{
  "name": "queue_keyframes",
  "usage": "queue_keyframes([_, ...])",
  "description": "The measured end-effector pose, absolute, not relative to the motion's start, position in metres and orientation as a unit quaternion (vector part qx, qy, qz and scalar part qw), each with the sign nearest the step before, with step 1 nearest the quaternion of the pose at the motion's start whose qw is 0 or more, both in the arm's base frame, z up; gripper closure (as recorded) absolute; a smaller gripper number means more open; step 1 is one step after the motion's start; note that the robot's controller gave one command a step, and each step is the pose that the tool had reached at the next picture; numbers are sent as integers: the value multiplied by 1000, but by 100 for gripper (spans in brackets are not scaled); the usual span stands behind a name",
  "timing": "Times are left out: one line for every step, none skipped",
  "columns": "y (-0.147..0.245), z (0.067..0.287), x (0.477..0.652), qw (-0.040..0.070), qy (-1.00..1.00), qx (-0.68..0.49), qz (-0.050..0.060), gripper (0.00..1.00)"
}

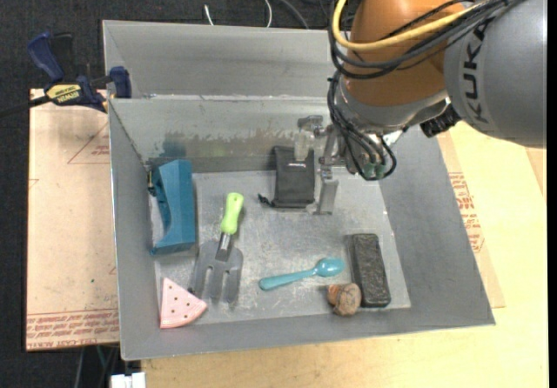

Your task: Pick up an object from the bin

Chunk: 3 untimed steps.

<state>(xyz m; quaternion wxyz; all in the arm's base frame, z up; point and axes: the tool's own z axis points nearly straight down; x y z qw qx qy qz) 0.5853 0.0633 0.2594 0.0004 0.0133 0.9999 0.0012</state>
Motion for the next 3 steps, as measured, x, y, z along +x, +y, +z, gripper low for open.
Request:
queue_keyframes([56, 287, 594, -2, 999, 34, 0, 0])
queue_keyframes([59, 296, 586, 3, 1000, 13, 1, 0])
queue_keyframes([56, 222, 608, 6, 999, -35, 2, 0])
